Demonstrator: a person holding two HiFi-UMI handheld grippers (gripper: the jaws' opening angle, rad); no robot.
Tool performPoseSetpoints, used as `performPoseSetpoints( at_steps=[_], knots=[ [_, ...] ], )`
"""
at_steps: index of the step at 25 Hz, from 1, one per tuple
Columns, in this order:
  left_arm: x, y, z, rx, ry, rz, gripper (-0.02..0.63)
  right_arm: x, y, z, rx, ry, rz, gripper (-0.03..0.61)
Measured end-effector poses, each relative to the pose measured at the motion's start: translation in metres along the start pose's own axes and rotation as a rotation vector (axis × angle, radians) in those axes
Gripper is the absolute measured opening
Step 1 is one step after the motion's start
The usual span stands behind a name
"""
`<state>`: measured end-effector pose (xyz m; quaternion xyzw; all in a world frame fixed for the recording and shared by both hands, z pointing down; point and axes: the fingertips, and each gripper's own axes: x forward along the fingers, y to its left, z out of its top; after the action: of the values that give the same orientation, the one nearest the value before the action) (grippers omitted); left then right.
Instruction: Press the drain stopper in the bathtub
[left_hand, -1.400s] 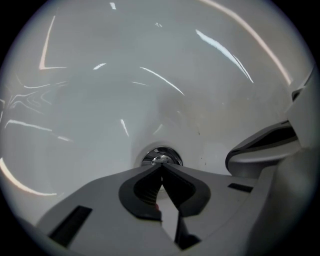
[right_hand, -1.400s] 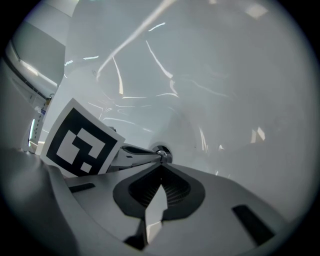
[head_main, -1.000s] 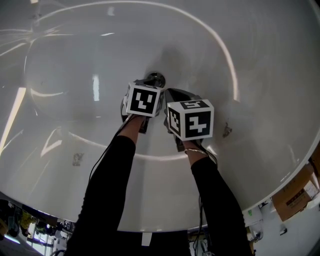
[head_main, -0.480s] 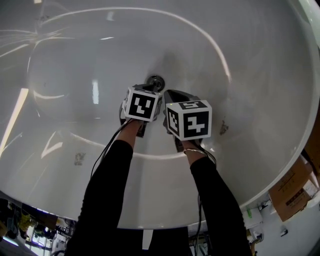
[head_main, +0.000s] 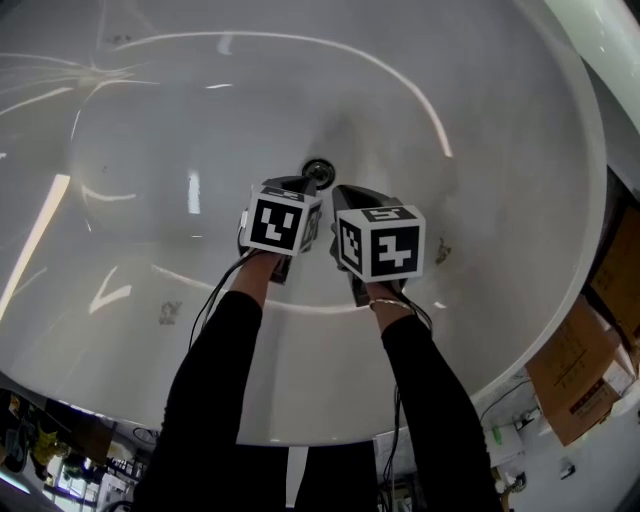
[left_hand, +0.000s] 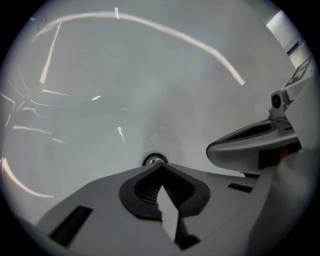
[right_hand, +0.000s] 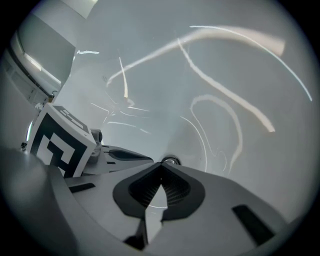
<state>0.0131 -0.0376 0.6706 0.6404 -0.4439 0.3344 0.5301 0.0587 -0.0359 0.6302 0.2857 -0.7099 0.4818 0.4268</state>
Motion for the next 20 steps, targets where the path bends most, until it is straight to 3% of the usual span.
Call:
performPoseSetpoints(
  at_steps=[11,20],
  knots=[
    [-0.049,-0.009,0.009,0.030,-0.036,-0.018,0.008,-0.025,0.014,0.007,0.016,-0.036,0.015,0.000],
    [-0.085,-0.011,0.013,0.003,-0.081,-0.032,0.008,-0.039,0.024,0.001,0.002,-0.034,0.021,0.002]
  ],
)
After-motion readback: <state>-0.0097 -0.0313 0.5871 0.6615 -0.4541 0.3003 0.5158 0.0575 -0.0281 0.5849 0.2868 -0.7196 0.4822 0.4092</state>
